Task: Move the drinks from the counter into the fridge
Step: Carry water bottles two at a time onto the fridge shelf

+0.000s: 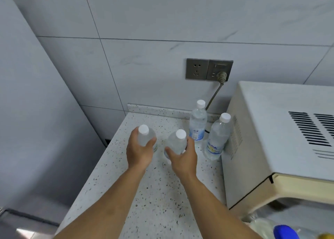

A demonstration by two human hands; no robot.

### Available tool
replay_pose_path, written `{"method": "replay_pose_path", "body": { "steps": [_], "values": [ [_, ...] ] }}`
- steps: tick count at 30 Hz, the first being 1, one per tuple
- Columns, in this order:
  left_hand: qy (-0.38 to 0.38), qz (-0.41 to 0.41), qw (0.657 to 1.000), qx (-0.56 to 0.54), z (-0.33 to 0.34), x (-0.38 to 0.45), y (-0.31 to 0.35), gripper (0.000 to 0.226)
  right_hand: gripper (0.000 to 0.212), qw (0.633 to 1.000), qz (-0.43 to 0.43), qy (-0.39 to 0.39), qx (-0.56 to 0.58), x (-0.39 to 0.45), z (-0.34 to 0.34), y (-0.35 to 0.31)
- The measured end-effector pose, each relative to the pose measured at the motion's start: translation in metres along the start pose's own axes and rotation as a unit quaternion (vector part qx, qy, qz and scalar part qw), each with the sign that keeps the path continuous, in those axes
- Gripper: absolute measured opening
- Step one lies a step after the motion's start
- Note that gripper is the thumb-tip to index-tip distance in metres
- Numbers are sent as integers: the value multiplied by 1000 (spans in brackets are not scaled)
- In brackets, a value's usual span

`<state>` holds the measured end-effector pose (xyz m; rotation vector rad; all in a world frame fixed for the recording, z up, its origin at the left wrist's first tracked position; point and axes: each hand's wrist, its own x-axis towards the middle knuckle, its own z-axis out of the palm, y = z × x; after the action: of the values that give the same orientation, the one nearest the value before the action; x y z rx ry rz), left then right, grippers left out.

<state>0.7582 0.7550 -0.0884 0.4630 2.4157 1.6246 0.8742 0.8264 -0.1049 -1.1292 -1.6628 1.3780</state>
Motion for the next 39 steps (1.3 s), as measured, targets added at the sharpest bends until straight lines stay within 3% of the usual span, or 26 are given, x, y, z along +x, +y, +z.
{"method": "replay_pose_path", "body": {
  "steps": [10,16,19,33,39],
  "values": [
    [-32,16,999,-13,-57,-128,-29,51,51,999,1,-3,51,-119,-61,23],
    [-86,49,995,-15,-82,-171,-38,49,51,998,-55,12,6,-172,-91,38],
    [-104,52,993,-22,-86,-178,-40,64,53,998,-66,14,-2,-181,-94,40],
    [-172,11,984,-42,-68,-178,-96,85,77,998,-49,13,-47,-186,-76,57],
    [-190,25,980,-52,-68,-176,-109,81,74,998,-31,18,-52,-189,-71,68]
  ]
}}
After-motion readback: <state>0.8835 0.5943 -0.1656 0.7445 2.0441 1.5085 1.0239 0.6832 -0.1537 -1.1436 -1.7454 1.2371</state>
